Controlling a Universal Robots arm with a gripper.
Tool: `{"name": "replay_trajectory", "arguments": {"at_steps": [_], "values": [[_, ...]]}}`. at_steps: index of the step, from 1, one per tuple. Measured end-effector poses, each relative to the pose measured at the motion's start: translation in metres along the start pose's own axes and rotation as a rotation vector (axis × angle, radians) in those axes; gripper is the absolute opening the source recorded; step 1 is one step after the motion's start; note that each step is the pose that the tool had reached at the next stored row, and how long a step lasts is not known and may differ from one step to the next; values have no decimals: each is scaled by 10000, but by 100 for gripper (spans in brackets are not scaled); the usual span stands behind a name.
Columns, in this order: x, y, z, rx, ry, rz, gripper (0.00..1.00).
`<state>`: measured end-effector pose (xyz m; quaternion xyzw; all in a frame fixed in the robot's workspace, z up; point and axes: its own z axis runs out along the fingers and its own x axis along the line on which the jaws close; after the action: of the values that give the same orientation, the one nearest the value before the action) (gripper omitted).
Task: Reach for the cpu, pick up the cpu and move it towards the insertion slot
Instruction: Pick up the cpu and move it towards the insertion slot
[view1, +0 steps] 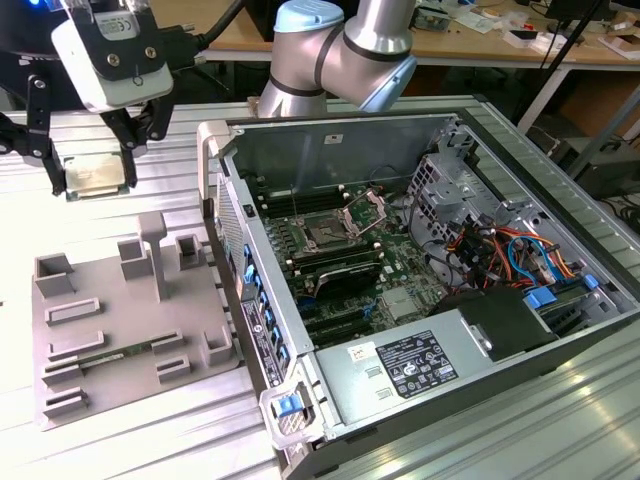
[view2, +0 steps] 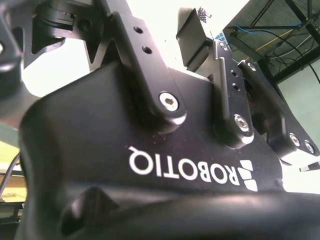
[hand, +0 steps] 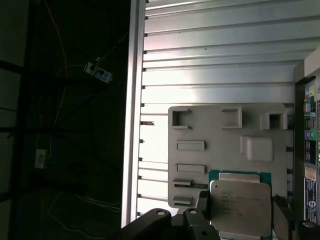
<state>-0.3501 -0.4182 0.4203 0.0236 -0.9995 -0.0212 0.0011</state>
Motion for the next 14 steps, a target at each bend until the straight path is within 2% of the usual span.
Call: {"name": "replay_trajectory", "arguments": {"at_steps": [14], "values": [[-143,-7,0,0,4,1,55]]}}
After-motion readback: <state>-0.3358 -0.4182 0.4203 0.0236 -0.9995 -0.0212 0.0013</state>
